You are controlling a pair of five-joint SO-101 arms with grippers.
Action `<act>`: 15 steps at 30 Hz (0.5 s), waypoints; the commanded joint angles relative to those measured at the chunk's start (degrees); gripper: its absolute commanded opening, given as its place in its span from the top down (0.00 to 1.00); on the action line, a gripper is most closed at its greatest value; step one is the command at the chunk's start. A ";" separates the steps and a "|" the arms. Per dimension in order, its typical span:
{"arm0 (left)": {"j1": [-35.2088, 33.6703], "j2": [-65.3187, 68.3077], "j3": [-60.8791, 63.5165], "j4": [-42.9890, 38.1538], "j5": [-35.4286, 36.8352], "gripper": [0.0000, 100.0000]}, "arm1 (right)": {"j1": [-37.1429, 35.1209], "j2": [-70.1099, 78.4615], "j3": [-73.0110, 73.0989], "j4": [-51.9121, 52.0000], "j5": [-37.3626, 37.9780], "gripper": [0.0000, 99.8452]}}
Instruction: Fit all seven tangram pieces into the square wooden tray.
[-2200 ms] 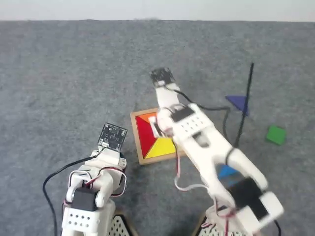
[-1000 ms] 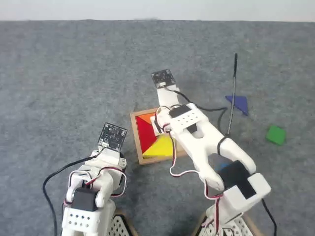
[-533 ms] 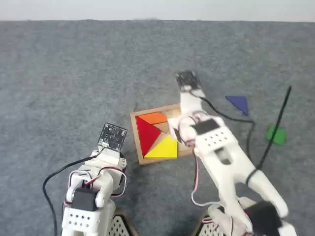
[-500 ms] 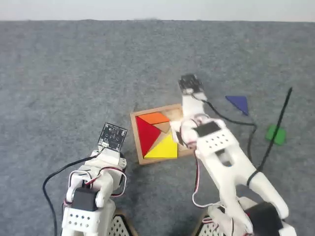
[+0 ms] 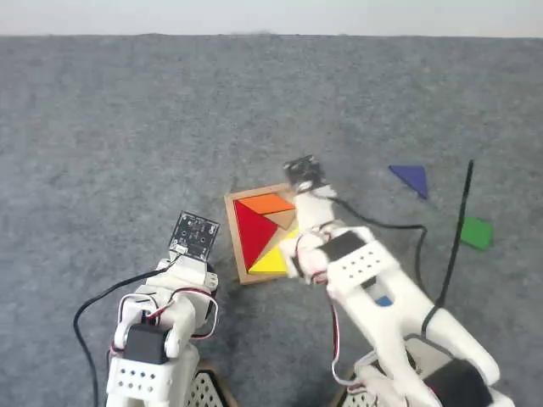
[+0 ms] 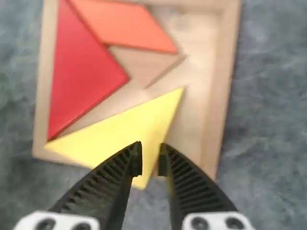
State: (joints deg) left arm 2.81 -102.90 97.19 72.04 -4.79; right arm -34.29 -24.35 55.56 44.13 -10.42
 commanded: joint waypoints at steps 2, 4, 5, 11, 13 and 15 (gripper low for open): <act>-0.26 -1.23 -0.66 0.26 0.26 0.99 | -6.20 -4.44 1.14 3.65 3.08 0.87; -0.26 -1.23 -0.66 0.26 0.26 0.99 | -7.96 -4.62 1.14 5.32 5.63 0.89; -0.26 -1.23 -0.66 0.26 0.26 0.99 | -8.75 -4.62 1.14 5.67 6.07 0.89; -0.26 -1.23 -0.66 0.26 0.26 0.99 | -7.52 -4.00 1.23 5.49 6.59 0.90; -0.26 -1.23 -0.66 0.26 0.26 0.99 | -5.32 -3.91 1.32 5.67 6.68 0.90; -0.26 -1.23 -0.66 0.26 0.26 0.99 | -3.12 -3.91 2.20 5.93 8.09 0.90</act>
State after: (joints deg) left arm 2.81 -102.90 97.19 72.04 -4.79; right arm -41.76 -25.85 57.14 49.05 -4.44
